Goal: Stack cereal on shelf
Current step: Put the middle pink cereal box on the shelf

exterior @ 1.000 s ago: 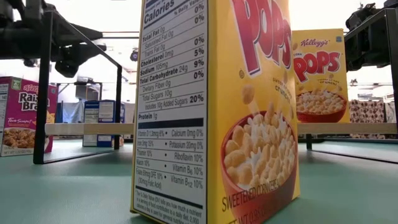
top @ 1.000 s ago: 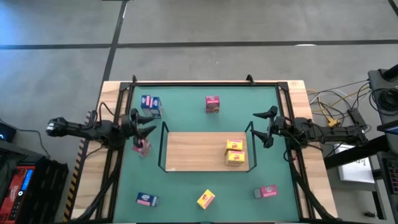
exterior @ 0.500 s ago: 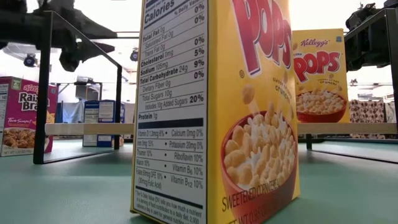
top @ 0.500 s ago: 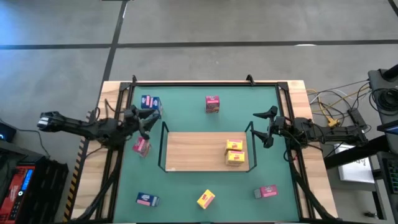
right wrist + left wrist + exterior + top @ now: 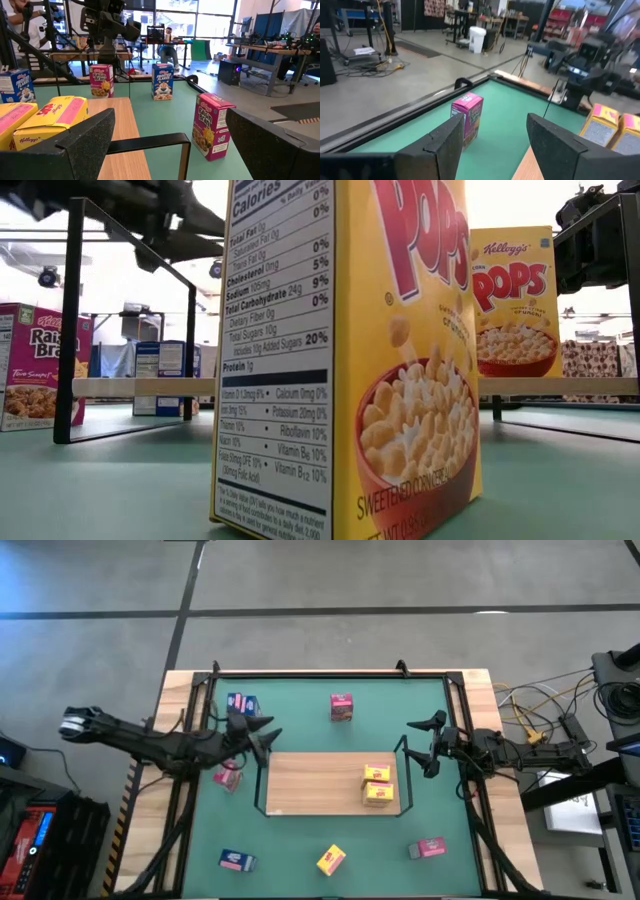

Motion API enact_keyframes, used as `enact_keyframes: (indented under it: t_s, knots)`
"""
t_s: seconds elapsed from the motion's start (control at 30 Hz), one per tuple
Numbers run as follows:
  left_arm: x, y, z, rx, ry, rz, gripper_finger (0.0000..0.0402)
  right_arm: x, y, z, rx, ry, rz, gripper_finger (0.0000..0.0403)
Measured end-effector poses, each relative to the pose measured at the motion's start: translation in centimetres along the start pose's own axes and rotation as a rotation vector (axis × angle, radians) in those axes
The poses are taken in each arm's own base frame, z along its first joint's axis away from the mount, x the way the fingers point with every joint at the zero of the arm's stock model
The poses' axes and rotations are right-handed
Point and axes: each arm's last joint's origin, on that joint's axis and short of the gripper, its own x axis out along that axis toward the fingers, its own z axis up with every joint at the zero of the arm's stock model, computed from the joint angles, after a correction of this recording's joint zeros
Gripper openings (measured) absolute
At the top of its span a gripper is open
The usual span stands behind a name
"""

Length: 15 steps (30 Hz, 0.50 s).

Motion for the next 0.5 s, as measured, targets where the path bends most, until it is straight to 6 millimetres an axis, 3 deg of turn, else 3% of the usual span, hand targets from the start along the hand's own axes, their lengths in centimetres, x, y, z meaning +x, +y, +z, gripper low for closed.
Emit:
enact_keyframes:
  t_s: [0.23, 0.5]
  knots:
    - [1.7, -1.9, 1.1, 0.071, 0.144, 0.044, 0.0199, 0.0, 0.0, 0.0, 0.0, 0.0, 0.0, 0.037]
    - [1.9, -2.4, 1.3, 0.113, 0.268, 0.004, 0.0224, 0.0, 0.0, 0.0, 0.0, 0.0, 0.0, 0.037]
